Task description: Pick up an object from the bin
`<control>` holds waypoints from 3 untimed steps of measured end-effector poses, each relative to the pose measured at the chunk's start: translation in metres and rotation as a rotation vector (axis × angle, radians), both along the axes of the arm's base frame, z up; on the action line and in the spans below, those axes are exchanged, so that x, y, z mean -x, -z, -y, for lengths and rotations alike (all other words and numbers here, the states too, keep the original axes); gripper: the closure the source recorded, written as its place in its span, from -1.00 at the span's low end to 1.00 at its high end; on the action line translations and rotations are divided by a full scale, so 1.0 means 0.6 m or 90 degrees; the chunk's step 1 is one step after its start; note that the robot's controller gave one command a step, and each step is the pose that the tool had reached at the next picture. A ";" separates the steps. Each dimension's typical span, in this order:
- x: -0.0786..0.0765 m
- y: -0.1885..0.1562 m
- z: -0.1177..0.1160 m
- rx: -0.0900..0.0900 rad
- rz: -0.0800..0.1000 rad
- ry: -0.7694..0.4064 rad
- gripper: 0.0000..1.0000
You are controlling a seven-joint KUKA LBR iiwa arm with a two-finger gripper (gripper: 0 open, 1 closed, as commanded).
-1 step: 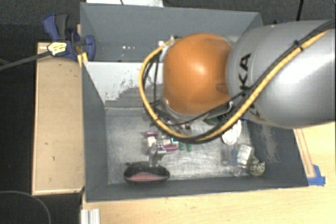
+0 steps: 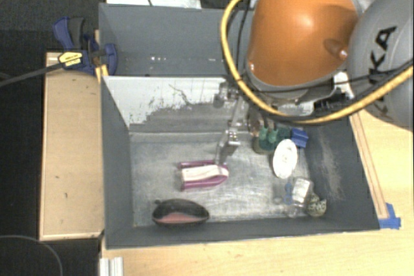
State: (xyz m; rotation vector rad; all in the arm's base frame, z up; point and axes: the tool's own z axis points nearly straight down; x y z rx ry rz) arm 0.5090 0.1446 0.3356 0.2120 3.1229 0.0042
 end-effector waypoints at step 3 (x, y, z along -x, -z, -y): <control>0.003 0.440 0.021 -0.002 -0.006 0.153 1.00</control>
Offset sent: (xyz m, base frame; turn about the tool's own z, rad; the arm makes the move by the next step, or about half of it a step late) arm -0.0197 -0.0008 -0.1994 0.0548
